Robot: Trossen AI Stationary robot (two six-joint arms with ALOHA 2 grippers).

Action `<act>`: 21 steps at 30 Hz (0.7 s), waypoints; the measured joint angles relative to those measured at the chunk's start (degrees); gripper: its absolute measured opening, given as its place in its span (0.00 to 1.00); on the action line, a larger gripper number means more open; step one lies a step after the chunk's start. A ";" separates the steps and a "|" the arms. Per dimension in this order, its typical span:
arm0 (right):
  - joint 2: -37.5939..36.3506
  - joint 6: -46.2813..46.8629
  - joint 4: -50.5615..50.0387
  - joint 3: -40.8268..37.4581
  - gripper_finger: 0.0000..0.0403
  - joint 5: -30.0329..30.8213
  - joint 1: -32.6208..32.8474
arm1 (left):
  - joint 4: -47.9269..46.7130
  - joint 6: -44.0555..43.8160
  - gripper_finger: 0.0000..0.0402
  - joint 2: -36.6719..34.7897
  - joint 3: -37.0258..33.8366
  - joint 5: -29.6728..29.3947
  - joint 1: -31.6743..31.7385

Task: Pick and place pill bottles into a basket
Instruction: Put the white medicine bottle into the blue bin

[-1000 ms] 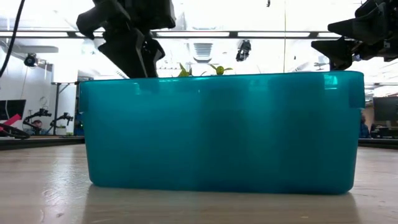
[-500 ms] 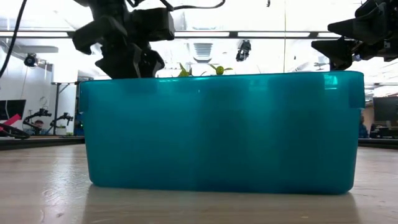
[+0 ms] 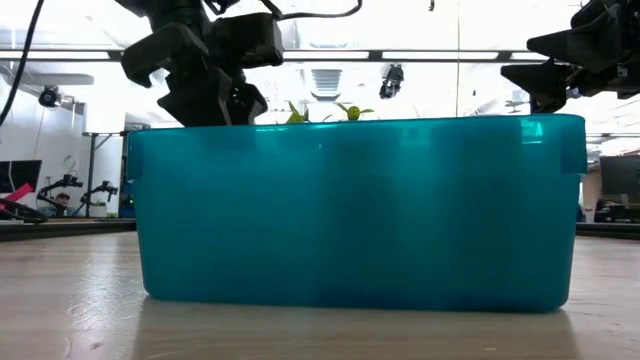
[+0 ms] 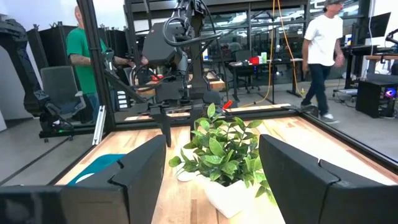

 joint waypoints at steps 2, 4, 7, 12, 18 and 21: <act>0.00 0.00 0.00 0.00 0.61 0.01 -0.01 | 0.13 0.03 0.54 0.00 -0.12 0.02 0.28; 0.00 0.00 -0.02 0.00 0.62 0.01 -0.02 | 0.87 0.03 0.54 0.00 -0.51 0.28 0.50; 0.00 0.00 0.00 0.00 0.62 0.01 0.00 | 1.33 0.00 0.54 0.00 -1.38 1.74 0.74; 0.00 0.00 0.00 0.00 0.64 0.01 0.00 | 2.27 0.00 0.54 0.00 -2.24 2.50 0.84; 0.00 0.00 -0.01 0.00 0.62 0.01 -0.01 | 3.59 -0.01 0.54 0.00 -3.46 2.73 1.42; 0.00 0.00 -0.01 0.00 0.62 0.01 -0.02 | 4.26 -0.01 0.54 0.00 -3.66 2.80 1.64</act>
